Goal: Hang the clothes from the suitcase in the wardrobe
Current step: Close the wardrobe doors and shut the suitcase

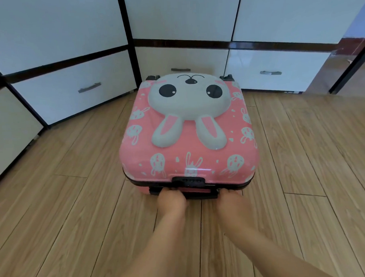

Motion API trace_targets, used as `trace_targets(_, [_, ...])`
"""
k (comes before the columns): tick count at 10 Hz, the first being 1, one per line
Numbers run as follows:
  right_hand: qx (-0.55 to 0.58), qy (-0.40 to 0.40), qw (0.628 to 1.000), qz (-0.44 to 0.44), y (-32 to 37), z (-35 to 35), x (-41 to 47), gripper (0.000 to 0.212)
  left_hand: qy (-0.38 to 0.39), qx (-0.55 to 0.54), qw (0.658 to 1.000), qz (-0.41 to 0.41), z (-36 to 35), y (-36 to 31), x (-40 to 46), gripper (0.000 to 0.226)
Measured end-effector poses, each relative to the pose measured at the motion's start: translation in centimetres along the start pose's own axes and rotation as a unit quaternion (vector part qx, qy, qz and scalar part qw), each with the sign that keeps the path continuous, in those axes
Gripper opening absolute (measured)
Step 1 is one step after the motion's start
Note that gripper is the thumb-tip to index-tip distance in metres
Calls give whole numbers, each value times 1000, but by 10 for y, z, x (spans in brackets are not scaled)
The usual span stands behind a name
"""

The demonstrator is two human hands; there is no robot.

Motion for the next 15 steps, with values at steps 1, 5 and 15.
trace_targets(1, [-13,14,999,37,27,-9,1,26,43,108,991,-60,-12,1,-19,25])
trace_targets(5, [66,-89,988,109,17,-7,8,31,-27,331,896,-296,5,-17,-56,27])
trace_targets(15, [12,-50,976,213,13,54,16,26,17,462,741,-486,-42,-63,-110,43])
Point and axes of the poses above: each hand's wrist, its own x-axis towards the middle knuckle, its own z-axis out of the back of the hand, y = z × x, the point moved 7 cm from there along x, towards the middle knuckle, and after that the axes turned 2 degrees about -y, right-handed, at the moved point
